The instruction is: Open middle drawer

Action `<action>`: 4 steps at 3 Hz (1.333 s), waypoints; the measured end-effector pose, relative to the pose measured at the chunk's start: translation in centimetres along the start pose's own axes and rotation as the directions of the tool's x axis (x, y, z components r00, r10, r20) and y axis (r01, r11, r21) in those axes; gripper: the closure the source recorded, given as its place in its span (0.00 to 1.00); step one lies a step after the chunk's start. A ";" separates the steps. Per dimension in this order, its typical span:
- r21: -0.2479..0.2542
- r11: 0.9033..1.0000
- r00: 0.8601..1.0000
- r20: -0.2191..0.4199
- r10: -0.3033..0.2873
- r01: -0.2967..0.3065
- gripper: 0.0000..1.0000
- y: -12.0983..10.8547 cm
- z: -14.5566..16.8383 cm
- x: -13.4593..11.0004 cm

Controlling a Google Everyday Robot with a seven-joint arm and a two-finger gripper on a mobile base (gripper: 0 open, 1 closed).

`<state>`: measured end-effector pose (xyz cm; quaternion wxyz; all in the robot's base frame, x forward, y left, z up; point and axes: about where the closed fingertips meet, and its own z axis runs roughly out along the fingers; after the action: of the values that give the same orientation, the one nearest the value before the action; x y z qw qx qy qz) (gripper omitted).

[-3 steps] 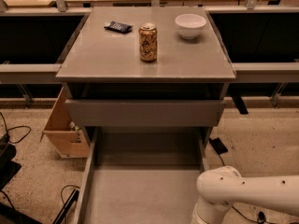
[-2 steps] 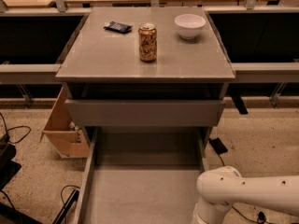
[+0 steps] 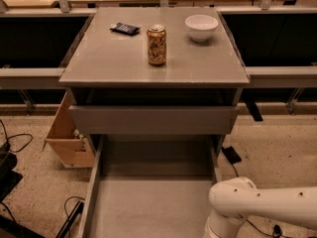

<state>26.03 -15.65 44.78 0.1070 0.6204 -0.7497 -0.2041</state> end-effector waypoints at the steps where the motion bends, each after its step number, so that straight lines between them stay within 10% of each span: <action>1: 0.000 1.000 1.000 0.000 0.000 0.000 0.04 -0.4 -0.2 -0.1; 2: 0.028 1.000 0.999 -0.041 0.007 -0.006 0.00 -0.1 -4.3 -1.0; 4: 0.269 0.958 0.983 -0.122 0.136 -0.099 0.00 1.7 -26.1 -0.4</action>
Offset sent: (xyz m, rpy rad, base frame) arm 0.0682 -0.0128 0.1414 -0.1740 -0.1401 0.0360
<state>35.44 -19.50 68.87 0.0883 0.5959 -0.7964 -0.0530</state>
